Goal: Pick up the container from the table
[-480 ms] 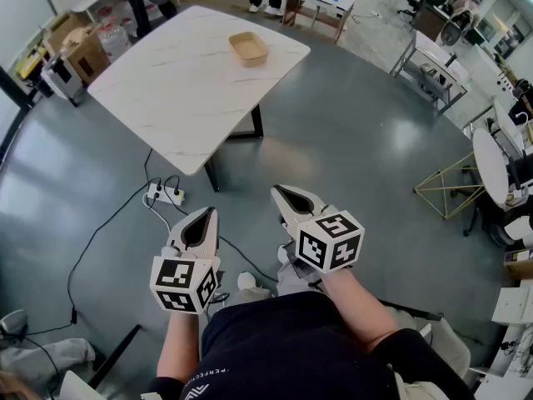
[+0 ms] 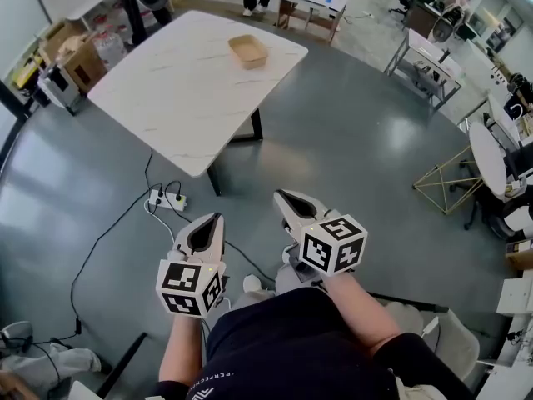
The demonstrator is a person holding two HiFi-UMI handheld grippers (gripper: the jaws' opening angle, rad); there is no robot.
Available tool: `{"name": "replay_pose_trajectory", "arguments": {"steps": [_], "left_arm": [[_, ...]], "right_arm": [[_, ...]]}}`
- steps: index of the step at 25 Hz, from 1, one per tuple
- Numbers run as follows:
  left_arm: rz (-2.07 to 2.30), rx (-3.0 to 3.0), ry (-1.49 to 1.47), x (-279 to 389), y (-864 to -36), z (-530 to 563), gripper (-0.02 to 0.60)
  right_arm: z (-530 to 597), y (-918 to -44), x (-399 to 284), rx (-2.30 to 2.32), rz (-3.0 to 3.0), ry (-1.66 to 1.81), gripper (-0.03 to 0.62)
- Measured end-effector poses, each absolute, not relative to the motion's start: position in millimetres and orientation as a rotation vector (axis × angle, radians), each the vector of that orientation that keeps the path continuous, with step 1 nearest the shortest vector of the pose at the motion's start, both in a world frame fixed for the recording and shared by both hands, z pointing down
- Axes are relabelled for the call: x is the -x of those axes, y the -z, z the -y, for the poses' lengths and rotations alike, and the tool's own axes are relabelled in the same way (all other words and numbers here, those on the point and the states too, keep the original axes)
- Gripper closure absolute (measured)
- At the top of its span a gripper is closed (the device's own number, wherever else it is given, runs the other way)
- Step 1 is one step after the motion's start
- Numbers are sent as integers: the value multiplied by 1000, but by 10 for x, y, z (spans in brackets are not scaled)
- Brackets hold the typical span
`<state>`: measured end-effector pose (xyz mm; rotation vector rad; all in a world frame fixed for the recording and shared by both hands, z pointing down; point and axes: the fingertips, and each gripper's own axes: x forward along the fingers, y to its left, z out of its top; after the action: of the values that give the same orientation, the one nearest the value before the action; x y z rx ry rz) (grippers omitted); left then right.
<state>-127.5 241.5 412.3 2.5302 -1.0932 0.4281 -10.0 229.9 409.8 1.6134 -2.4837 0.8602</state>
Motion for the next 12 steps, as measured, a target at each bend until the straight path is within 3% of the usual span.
{"name": "replay_pose_trajectory", "arguments": {"steps": [12], "left_arm": [[1047,-2496,-431,1135,-4284,-2126,586]], "right_arm": [[-1964,-4217,-92,-1606,2454,-877,597]]}}
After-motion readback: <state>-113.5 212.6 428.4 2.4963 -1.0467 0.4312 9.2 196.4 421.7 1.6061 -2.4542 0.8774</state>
